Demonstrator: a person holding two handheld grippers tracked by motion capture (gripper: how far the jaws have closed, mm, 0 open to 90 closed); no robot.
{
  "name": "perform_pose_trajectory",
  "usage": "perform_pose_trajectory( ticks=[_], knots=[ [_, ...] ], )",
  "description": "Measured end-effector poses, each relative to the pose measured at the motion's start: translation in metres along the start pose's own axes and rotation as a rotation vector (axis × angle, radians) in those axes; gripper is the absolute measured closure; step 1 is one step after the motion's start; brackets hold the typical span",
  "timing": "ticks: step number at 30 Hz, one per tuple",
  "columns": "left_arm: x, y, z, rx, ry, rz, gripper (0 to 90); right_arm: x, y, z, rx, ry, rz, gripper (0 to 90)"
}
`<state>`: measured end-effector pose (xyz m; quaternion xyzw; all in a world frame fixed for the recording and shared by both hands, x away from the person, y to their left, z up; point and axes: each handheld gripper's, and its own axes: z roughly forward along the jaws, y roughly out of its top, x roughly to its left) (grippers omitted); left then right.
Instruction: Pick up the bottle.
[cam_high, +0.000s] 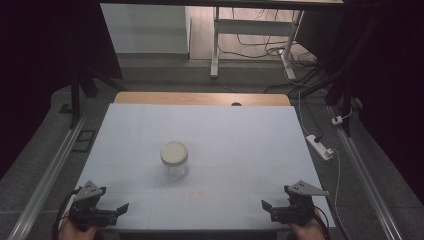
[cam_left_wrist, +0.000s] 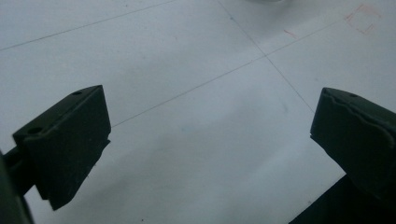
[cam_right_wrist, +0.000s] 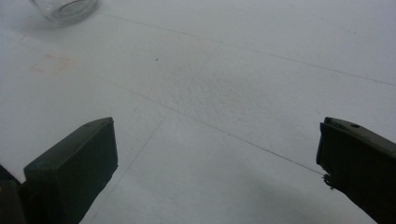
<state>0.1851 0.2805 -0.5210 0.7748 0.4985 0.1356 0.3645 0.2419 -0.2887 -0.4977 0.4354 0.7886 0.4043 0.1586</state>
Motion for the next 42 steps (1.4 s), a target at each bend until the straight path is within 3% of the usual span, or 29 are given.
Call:
perform_pose_trajectory(
  ticks=[7,26,42],
  knots=[
    [0.0012,0.0003,0.0010,0.001,-0.025,-0.006,0.0,0.0002,0.0004,0.0012,0.015,0.023,-0.009,0.0],
    [0.0009,0.0016,0.0018,0.000,-0.020,0.000,0.0,0.0003,0.0013,0.0043,0.045,0.061,-0.024,0.0],
    [-0.0007,0.0068,0.0016,-0.029,-0.065,0.022,0.0,0.0009,0.0016,0.0053,0.053,0.074,-0.034,0.0]
  ],
)
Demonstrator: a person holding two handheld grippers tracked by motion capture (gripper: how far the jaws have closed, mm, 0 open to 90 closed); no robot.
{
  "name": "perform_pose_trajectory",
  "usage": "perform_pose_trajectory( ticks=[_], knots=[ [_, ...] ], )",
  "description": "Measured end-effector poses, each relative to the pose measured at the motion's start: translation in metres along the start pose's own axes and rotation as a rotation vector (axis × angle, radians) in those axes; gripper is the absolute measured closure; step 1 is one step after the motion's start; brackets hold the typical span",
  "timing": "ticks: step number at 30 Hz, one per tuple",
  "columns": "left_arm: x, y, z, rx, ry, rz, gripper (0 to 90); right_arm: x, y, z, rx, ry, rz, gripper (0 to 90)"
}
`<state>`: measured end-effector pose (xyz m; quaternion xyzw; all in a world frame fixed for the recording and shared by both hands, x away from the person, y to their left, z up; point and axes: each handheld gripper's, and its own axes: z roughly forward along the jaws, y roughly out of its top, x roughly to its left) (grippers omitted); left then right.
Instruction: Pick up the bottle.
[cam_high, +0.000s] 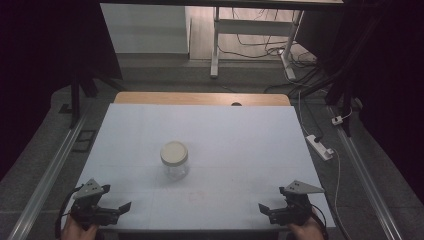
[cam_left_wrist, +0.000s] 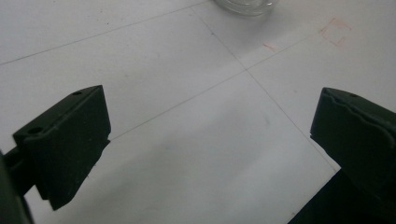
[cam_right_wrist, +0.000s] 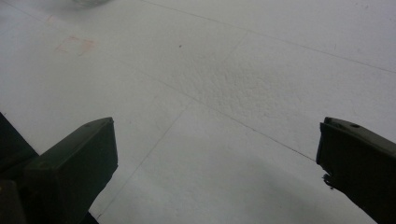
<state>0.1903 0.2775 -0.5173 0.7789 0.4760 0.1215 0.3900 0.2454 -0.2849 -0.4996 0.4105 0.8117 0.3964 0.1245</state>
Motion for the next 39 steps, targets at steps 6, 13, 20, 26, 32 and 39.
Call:
perform_pose_trajectory(
  ticks=[6,13,20,26,32,39],
  knots=[
    [-0.001,0.001,0.000,-0.010,-0.006,0.008,0.0,0.001,0.000,0.000,0.004,0.000,-0.003,0.0],
    [-0.003,0.004,0.003,-0.009,-0.009,0.032,0.0,0.001,0.000,0.001,0.008,0.001,-0.007,0.0],
    [-0.006,0.010,0.005,-0.015,-0.021,0.045,0.0,0.001,0.000,0.001,0.015,0.004,-0.009,0.0],
    [-0.009,0.014,0.008,-0.007,-0.034,0.069,0.0,0.001,0.001,0.002,0.018,0.004,-0.010,0.0],
    [-0.009,0.018,0.016,-0.005,-0.095,0.112,0.0,0.001,0.001,0.002,0.022,0.005,-0.018,0.0],
    [-0.010,0.022,0.024,-0.039,-0.118,0.161,0.0,0.001,0.001,0.003,0.026,0.006,-0.017,0.0]
  ],
)
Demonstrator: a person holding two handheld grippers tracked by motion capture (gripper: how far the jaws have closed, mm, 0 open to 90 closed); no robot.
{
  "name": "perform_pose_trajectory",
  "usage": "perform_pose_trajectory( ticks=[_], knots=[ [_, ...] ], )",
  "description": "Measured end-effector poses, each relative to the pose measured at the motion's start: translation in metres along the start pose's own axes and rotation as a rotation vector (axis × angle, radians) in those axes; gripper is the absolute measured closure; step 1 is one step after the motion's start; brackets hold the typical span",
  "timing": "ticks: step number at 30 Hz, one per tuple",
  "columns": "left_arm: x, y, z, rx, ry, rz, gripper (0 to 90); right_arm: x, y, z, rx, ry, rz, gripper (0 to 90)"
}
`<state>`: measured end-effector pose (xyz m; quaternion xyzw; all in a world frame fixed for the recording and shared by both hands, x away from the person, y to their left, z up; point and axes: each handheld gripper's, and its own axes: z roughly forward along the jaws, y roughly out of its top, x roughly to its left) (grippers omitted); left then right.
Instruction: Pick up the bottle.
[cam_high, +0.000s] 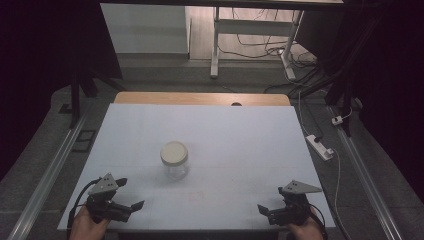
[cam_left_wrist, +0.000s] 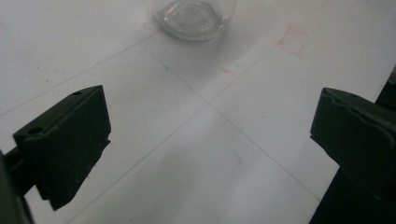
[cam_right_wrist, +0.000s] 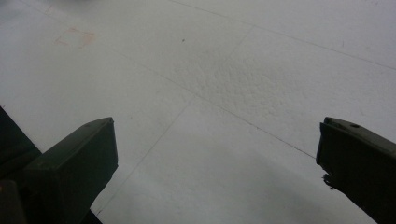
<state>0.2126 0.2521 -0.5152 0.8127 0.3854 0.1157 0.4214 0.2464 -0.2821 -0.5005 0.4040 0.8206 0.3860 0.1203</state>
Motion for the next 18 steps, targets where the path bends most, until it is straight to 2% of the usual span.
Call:
perform_pose_trajectory(
  ticks=[4,10,18],
  knots=[
    [0.001,0.003,0.003,-0.013,0.006,-0.003,0.0,0.000,0.000,0.000,0.002,0.002,0.000,0.0],
    [0.004,0.007,0.015,0.017,0.000,-0.013,0.0,0.000,0.000,0.001,0.007,0.006,-0.004,0.0],
    [0.008,0.015,0.027,0.001,-0.012,-0.010,0.3,0.001,0.000,0.001,0.011,0.009,-0.006,0.0]
  ],
)
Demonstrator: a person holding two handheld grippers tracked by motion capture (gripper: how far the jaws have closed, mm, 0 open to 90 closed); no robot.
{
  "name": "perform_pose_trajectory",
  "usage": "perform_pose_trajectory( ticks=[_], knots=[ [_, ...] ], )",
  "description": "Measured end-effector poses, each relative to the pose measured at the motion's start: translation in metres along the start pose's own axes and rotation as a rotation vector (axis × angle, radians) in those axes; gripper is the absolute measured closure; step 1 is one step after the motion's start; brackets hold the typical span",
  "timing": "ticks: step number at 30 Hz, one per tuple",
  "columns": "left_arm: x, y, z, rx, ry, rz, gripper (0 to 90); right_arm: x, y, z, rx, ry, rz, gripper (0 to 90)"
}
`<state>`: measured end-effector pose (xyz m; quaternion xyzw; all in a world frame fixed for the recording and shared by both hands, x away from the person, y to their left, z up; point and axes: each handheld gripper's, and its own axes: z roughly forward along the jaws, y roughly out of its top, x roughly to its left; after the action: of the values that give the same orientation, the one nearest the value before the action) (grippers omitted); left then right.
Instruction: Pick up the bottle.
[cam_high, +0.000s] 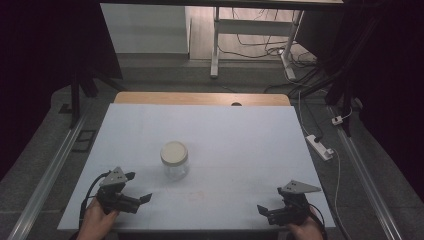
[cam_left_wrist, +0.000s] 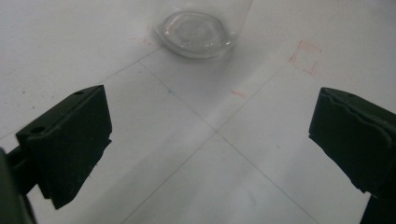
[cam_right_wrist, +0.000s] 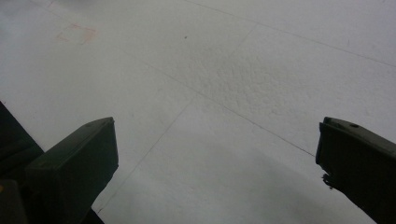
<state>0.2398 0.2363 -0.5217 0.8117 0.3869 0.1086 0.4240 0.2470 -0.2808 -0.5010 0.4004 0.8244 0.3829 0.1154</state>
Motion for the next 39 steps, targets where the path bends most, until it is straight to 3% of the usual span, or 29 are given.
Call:
perform_pose_trajectory(
  ticks=[9,20,31,39],
  knots=[
    [0.002,0.014,0.017,0.023,-0.022,0.005,0.0,0.000,0.000,0.000,0.003,0.004,-0.002,0.0],
    [0.004,0.031,0.038,0.064,-0.011,0.059,0.0,0.000,0.000,0.001,0.007,0.006,-0.002,0.0],
    [0.010,0.045,0.058,0.062,-0.045,0.056,0.0,0.000,0.000,0.001,0.013,0.007,-0.006,0.0],
    [0.009,0.056,0.073,0.060,-0.046,0.124,0.0,0.000,0.000,0.001,0.014,0.007,-0.008,0.0]
  ],
)
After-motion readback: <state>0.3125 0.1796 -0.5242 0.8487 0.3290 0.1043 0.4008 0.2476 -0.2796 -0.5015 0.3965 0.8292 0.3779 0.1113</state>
